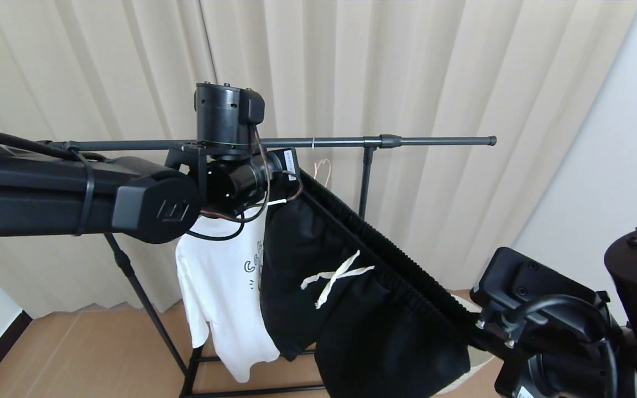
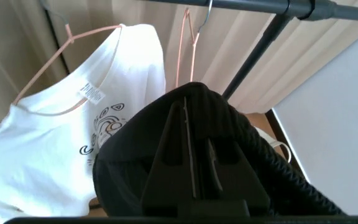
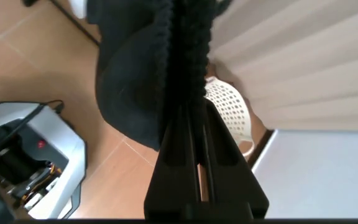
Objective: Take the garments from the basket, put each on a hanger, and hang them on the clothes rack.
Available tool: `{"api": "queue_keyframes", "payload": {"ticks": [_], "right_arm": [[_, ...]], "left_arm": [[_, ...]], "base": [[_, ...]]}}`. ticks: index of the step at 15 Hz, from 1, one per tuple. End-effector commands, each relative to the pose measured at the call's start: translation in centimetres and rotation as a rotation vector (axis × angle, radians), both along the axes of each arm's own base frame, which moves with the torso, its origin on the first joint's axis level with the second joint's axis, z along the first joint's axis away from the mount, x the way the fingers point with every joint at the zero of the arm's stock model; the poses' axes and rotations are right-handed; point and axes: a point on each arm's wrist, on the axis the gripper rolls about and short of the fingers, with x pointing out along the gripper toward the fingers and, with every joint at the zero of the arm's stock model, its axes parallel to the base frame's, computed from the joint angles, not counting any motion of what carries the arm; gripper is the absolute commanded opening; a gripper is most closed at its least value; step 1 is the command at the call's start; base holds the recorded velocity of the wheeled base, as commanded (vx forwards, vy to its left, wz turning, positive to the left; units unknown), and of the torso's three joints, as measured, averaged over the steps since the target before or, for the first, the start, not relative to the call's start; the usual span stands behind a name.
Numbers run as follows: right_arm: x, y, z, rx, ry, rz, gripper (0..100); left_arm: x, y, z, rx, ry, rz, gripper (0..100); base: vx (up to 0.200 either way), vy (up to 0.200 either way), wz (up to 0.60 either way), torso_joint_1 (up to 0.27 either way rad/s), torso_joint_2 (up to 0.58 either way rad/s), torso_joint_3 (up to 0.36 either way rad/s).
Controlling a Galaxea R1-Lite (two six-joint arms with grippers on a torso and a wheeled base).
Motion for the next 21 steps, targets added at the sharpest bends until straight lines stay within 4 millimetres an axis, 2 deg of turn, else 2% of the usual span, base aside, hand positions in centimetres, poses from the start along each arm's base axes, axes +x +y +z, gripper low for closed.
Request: {"api": "queue_keyframes", "payload": {"ticks": [1, 4, 6, 10, 13, 14, 15, 16, 18, 19, 20, 21], "right_arm": [[-1.4, 1.4, 0.1, 0.087, 0.057, 0.081, 0], [-1.8, 2.3, 0.5, 0.215, 0.138, 0.186, 0], [-1.7, 2.7, 0.2, 0.217, 0.146, 0.185, 0], [-1.2, 2.2, 0.2, 0.207, 0.124, 0.135, 0], [3.0, -0.8, 0.6, 0.118, 0.002, -0.087, 0], [4.1, -1.4, 0.7, 0.122, -0.021, -0.132, 0], [5.8, -1.5, 0.4, 0.128, -0.041, -0.188, 0], [7.2, -1.7, 0.2, 0.142, -0.065, -0.235, 0], [9.3, -0.9, -0.1, 0.158, -0.111, -0.306, 0], [9.7, -0.7, -0.3, 0.166, -0.114, -0.321, 0], [11.2, 0.7, -0.4, 0.228, -0.125, -0.38, 0], [12.2, 1.8, -0.2, 0.269, -0.131, -0.421, 0]], "left_arm": [[1.4, -1.0, -1.4, 0.01, 0.018, -0.002, 0], [1.8, -1.5, -1.7, 0.007, 0.017, -0.008, 0], [1.8, -1.5, -1.6, 0.007, 0.016, -0.008, 0], [1.1, -1.0, -1.2, 0.013, 0.023, -0.004, 0], [-4.2, 3.3, 1.4, 0.093, 0.098, -0.001, 0], [-5.7, 4.2, 1.5, 0.12, 0.124, -0.03, 0], [-8.2, 5.5, 1.5, 0.158, 0.155, -0.104, 0], [-10.3, 6.6, 1.1, 0.204, 0.179, -0.163, 0], [-13.4, 8.0, -1.3, 0.292, 0.236, -0.247, 0], [-14.0, 8.1, -1.9, 0.308, 0.249, -0.262, 0], [-16.0, 7.9, -3.8, 0.348, 0.3, -0.324, 0], [-17.1, 7.5, -4.8, 0.37, 0.325, -0.374, 0]], "base": [[0.0, 0.0, 0.0, 0.0, 0.0, 0.0], [0.0, 0.0, 0.0, 0.0, 0.0, 0.0], [0.0, 0.0, 0.0, 0.0, 0.0, 0.0], [0.0, 0.0, 0.0, 0.0, 0.0, 0.0], [0.0, 0.0, 0.0, 0.0, 0.0, 0.0], [0.0, 0.0, 0.0, 0.0, 0.0, 0.0], [0.0, 0.0, 0.0, 0.0, 0.0, 0.0], [0.0, 0.0, 0.0, 0.0, 0.0, 0.0], [0.0, 0.0, 0.0, 0.0, 0.0, 0.0], [0.0, 0.0, 0.0, 0.0, 0.0, 0.0], [0.0, 0.0, 0.0, 0.0, 0.0, 0.0], [0.0, 0.0, 0.0, 0.0, 0.0, 0.0]]}}
